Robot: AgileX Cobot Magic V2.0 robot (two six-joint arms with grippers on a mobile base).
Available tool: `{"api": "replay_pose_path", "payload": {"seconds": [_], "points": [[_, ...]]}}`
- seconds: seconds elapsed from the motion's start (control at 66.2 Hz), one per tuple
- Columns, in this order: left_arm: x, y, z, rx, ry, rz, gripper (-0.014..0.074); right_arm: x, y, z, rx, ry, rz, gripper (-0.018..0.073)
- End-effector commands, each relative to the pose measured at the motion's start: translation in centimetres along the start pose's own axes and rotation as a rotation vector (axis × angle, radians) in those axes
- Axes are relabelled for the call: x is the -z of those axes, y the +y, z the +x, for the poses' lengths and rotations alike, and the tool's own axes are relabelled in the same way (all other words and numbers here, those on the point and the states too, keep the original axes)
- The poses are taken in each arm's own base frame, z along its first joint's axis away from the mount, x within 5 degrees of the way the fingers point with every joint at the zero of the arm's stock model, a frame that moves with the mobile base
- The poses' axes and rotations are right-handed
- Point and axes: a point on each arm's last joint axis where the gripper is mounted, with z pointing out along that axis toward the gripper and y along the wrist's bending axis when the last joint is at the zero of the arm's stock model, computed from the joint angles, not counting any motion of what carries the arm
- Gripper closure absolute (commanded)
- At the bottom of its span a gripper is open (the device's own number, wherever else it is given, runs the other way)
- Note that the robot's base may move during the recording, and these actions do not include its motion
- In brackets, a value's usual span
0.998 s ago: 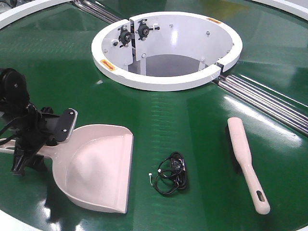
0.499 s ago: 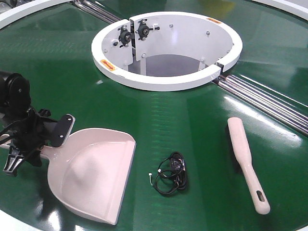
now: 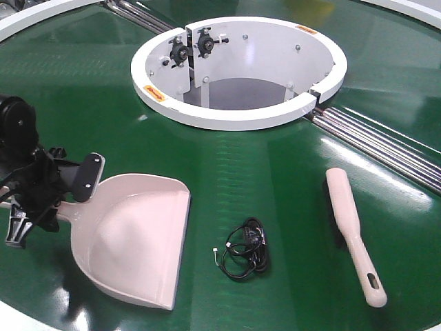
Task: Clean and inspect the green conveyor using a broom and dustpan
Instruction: 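Close the left gripper on the dustpan handle near the pan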
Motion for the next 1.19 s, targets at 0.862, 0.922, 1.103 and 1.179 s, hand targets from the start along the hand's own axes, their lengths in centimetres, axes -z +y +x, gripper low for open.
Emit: {"api": "replay_pose_path", "payload": {"seconds": [0.862, 0.922, 1.103, 1.179], "points": [[1.7, -0.2, -3.0, 0.092, -0.042, -0.024, 0.0604, 0.0, 0.0, -0.1, 0.009, -0.074, -0.004, 0.0564], [1.5, -0.3, -3.0, 0.091, -0.037, -0.009, 0.0604, 0.0, 0.0, -0.1, 0.009, -0.074, -0.004, 0.0564], [0.5, -0.3, -3.0, 0.085, -0.016, 0.045, 0.0603, 0.0, 0.0, -0.1, 0.009, -0.074, -0.004, 0.0564], [0.5, -0.3, -2.9, 0.08, -0.009, 0.04, 0.0603, 0.0, 0.0, -0.1, 0.009, -0.074, -0.004, 0.0564]]}}
